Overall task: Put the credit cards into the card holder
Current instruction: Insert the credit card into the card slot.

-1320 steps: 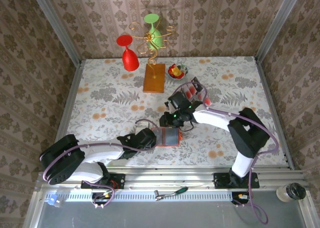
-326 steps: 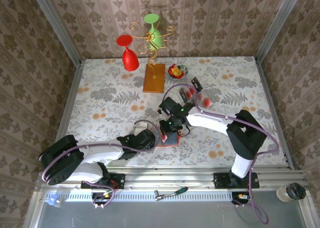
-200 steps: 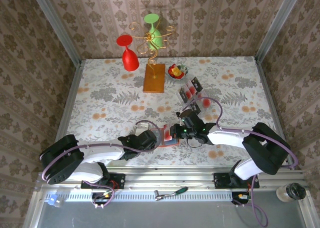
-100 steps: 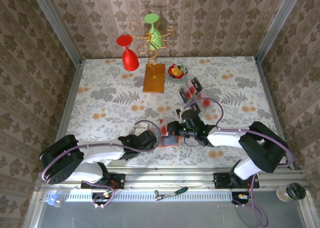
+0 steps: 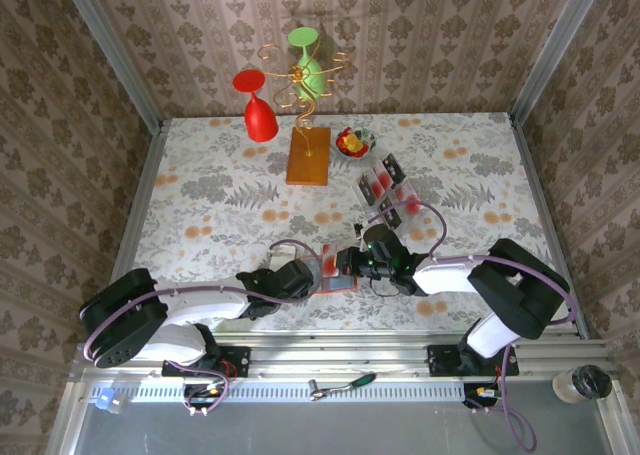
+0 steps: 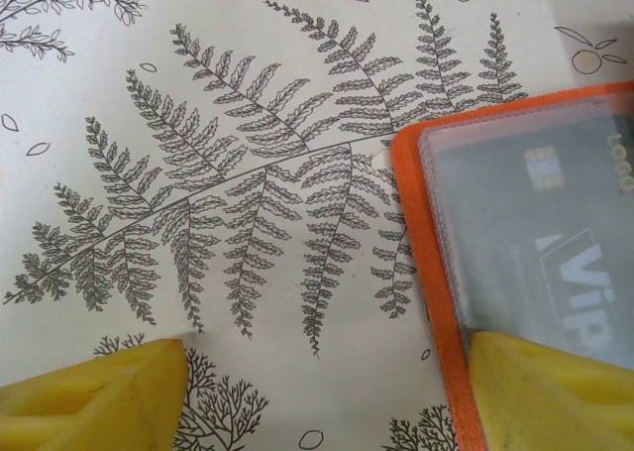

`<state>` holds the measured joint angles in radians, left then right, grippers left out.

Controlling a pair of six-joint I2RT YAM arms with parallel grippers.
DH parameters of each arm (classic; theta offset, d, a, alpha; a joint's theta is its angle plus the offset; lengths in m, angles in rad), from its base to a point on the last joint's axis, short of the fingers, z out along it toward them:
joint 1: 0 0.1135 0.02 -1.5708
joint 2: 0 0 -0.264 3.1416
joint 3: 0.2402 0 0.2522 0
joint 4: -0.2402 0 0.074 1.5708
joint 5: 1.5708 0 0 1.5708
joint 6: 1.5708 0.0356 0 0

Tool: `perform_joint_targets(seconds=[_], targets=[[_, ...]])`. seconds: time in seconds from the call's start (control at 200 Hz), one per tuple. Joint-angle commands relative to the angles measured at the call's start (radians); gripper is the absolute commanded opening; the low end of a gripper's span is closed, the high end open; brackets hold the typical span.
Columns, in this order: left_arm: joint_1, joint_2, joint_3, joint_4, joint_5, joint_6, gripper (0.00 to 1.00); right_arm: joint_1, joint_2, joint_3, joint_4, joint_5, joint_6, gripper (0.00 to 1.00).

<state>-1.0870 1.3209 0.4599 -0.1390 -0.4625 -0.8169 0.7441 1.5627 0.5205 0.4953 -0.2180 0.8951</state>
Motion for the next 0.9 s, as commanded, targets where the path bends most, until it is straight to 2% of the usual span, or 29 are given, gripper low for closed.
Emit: perform_joint_targets(seconds=[0.0,0.59,0.895], targets=[[-0.008,0.006,0.014,-0.04,-0.021,-0.016,0.76,-0.002,0.014,-0.013,0.02,0.004,0.004,0.0],[-0.008,0.015,0.017,-0.03,-0.021,-0.017,0.76,0.005,0.046,-0.006,0.025,-0.056,0.002,0.0],[-0.01,0.014,0.017,-0.031,-0.021,-0.016,0.76,0.014,0.033,-0.028,0.004,-0.048,0.004,0.0]])
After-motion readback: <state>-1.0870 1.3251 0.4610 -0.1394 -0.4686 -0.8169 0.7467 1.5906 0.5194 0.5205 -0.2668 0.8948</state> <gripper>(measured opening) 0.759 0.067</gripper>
